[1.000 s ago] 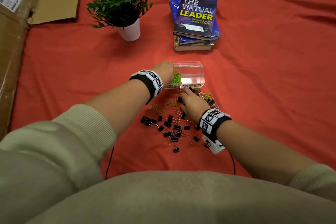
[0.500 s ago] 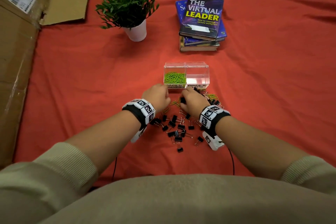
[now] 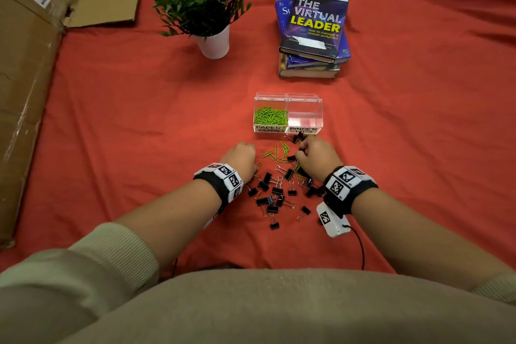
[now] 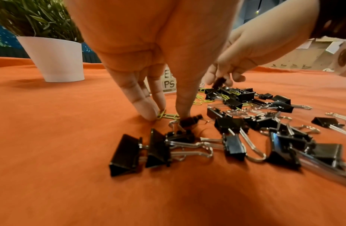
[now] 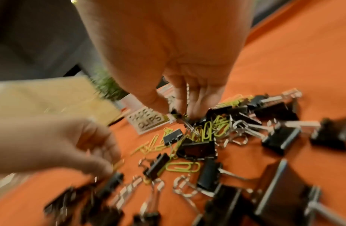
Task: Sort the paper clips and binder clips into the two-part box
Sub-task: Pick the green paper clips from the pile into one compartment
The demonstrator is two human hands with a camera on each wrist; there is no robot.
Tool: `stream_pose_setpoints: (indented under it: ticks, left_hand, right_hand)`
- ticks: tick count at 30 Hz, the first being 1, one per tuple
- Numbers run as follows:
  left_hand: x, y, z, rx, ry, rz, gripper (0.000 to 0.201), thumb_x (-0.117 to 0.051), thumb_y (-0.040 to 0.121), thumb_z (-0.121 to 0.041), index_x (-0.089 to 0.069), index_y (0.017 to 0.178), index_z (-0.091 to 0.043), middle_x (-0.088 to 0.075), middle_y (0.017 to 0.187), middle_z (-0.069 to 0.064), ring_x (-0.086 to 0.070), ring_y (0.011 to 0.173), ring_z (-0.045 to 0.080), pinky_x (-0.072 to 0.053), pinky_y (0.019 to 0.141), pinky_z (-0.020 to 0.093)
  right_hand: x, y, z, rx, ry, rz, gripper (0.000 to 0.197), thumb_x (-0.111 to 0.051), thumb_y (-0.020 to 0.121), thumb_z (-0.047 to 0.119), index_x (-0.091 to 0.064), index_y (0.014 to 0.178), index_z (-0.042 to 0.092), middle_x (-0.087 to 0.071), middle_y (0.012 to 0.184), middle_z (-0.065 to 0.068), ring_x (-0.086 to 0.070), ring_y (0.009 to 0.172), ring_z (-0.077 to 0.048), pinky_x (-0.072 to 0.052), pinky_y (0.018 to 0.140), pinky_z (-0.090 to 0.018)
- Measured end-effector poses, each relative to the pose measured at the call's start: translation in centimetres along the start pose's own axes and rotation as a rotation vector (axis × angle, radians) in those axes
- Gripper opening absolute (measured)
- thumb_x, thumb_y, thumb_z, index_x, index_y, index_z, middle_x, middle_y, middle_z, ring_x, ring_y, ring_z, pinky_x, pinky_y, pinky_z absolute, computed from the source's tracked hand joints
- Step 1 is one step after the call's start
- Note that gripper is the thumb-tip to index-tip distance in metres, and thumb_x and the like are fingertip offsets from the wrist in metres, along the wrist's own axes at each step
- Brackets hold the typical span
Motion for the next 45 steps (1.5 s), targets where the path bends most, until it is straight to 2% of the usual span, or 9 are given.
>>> stream_pose_setpoints:
  ticks: [3,8,21,25,30,35,37,40,45]
  left_hand:
    - [0.0,-0.1,-0.2,-0.016,0.015,-0.004,0.039,-0.066,0.086,-0.025,-0.052,0.113,-0.001,-0.054,0.115,0.017,-0.058,0.104,0.037,-0.049,0.085,0.043]
    - [-0.1,-0.1,-0.1,-0.022,0.022,-0.018,0.044,-0.067,0.085,-0.027,-0.049,0.118,-0.004,-0.055,0.117,0.016,-0.057,0.106,0.035,-0.049,0.086,0.043]
    - [-1.2,0.6,1.3,0.02,-0.18,0.036,0.022,-0.066,0.085,-0.022,-0.059,0.101,-0.009,-0.052,0.115,0.013,-0.055,0.106,0.03,-0.042,0.086,0.034]
    - [-1.5,1.0,2.2,0.059,-0.34,0.029,0.011,-0.068,0.083,-0.017,-0.058,0.09,-0.016,-0.054,0.124,0.019,-0.044,0.127,0.029,-0.038,0.097,0.031]
    - [-0.3,1.4,2.8,0.118,-0.55,-0.067,0.012,-0.067,0.084,-0.015,-0.056,0.082,-0.018,-0.059,0.078,0.0,-0.055,0.072,0.017,-0.045,0.065,0.027]
    - [0.2,1.7,1.9,0.106,-0.714,-0.032,0.013,-0.05,0.092,-0.008,-0.052,0.095,-0.02,-0.057,0.078,0.0,-0.05,0.064,0.017,-0.04,0.055,0.026]
    - [-0.2,1.9,1.6,0.15,-0.788,0.004,0.019,-0.038,0.094,-0.007,-0.052,0.09,-0.02,-0.057,0.076,-0.001,-0.05,0.064,0.019,-0.043,0.059,0.029]
    - [-0.4,2.1,0.9,0.183,-0.799,0.036,0.027,-0.032,0.095,-0.012,-0.053,0.08,-0.02,-0.052,0.069,-0.001,-0.05,0.067,0.021,-0.043,0.067,0.033]
    - [-0.1,2.3,-0.7,0.18,-0.508,0.003,0.026,-0.044,0.094,-0.03,-0.053,0.084,-0.008,-0.057,0.08,0.01,-0.051,0.074,0.026,-0.038,0.065,0.03]
  right_hand:
    - [-0.7,0.1,2.1,0.204,-0.157,-0.043,0.032,-0.051,0.086,0.011,-0.057,0.116,0.002,-0.053,0.116,-0.01,-0.05,0.111,-0.025,-0.046,0.096,-0.037]
    - [-3.3,0.6,4.6,0.314,-0.296,0.036,0.034,-0.051,0.087,0.009,-0.053,0.119,-0.002,-0.049,0.124,-0.015,-0.043,0.121,-0.03,-0.042,0.103,-0.041]
    - [-5.6,0.0,5.2,0.464,-0.456,0.062,0.028,-0.05,0.08,-0.005,-0.055,0.106,0.004,-0.057,0.106,-0.012,-0.052,0.103,-0.03,-0.034,0.091,-0.038]
    - [-4.8,0.3,4.7,0.353,-0.217,0.103,0.026,-0.052,0.081,-0.001,-0.056,0.106,0.007,-0.062,0.106,-0.011,-0.056,0.1,-0.03,-0.043,0.092,-0.038]
    - [-2.7,0.9,3.1,0.109,0.272,0.115,0.028,-0.055,0.085,0.001,-0.058,0.11,0.014,-0.062,0.089,-0.001,-0.059,0.077,-0.015,-0.054,0.071,-0.027]
    - [-1.7,1.3,1.8,-0.115,0.691,0.181,0.022,-0.046,0.09,0.0,-0.061,0.105,0.007,-0.065,0.079,-0.004,-0.057,0.065,-0.013,-0.049,0.062,-0.025]
    - [-1.4,1.5,1.8,-0.099,0.593,0.155,0.017,-0.048,0.092,0.008,-0.064,0.094,0.006,-0.062,0.074,-0.002,-0.055,0.063,-0.013,-0.049,0.061,-0.026]
    - [-1.8,1.6,2.9,0.062,0.092,0.164,0.014,-0.053,0.089,0.014,-0.063,0.085,0.006,-0.066,0.083,-0.005,-0.059,0.071,-0.018,-0.05,0.063,-0.03]
    - [-3.3,1.0,3.6,0.231,-0.312,0.164,0.033,-0.059,0.085,0.022,-0.054,0.11,0.002,-0.057,0.113,-0.016,-0.055,0.105,-0.032,-0.048,0.09,-0.04]
Point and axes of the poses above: each hand's wrist, its own y-axis towards the middle knuckle, its own x-axis out of the back of the hand, z = x × y, the point moved 8 cm from there along y, towards the middle knuckle
